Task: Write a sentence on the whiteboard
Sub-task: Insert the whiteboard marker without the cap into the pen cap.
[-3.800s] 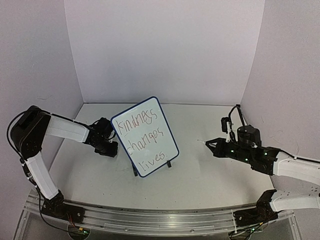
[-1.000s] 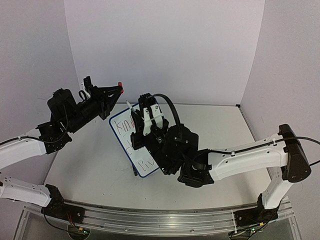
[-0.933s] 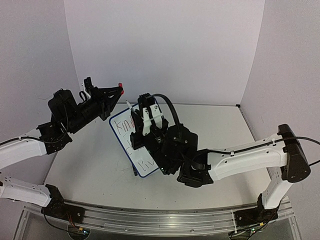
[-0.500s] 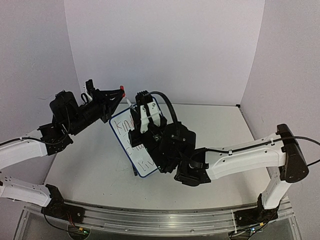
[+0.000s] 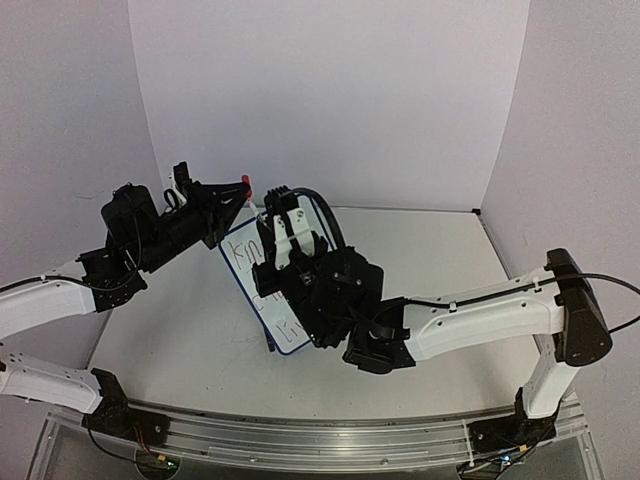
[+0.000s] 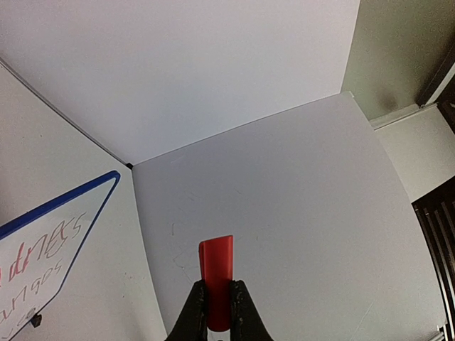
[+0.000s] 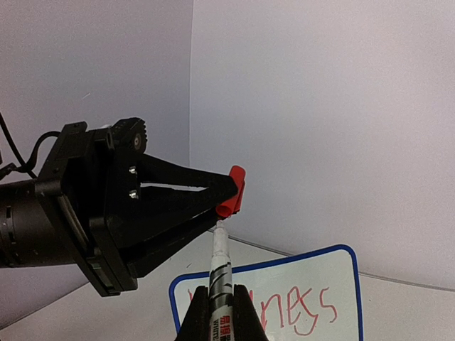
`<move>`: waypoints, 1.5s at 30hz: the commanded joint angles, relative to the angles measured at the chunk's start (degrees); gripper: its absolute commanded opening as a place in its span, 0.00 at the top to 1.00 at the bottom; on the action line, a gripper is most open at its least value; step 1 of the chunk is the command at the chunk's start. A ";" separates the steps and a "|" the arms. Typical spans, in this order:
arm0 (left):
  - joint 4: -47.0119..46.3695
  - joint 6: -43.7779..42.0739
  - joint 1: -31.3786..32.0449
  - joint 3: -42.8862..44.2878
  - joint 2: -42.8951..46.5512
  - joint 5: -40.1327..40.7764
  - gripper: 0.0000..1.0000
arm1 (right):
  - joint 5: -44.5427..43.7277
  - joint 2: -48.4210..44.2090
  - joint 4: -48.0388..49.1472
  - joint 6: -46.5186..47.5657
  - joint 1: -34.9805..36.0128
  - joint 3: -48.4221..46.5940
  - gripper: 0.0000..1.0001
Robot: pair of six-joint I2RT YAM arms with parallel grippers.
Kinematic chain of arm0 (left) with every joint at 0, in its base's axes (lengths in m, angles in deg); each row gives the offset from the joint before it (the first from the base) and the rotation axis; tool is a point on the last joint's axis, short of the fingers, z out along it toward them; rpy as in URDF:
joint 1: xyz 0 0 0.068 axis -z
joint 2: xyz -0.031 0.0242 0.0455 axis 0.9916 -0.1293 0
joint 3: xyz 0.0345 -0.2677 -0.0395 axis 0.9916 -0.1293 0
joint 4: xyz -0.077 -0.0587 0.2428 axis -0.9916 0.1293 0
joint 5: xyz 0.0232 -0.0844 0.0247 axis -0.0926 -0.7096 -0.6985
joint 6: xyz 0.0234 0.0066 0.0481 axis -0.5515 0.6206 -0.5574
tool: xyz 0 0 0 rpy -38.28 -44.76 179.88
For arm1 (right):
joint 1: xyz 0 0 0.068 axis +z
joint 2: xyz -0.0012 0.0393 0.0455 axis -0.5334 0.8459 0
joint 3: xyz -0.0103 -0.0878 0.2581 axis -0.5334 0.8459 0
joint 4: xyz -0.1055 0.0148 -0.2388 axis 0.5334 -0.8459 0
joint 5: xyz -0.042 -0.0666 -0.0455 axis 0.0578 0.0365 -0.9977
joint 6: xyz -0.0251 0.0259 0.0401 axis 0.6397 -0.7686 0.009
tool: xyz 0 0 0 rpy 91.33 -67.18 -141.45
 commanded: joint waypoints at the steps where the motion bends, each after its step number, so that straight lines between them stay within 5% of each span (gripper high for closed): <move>1: -2.23 0.60 0.43 0.18 0.12 -0.06 1.00 | -1.25 0.78 1.06 0.43 0.03 -2.59 1.00; 45: -1.95 1.13 0.59 -1.11 2.42 1.09 1.00 | -2.54 2.97 -1.30 1.08 -0.02 -4.93 1.00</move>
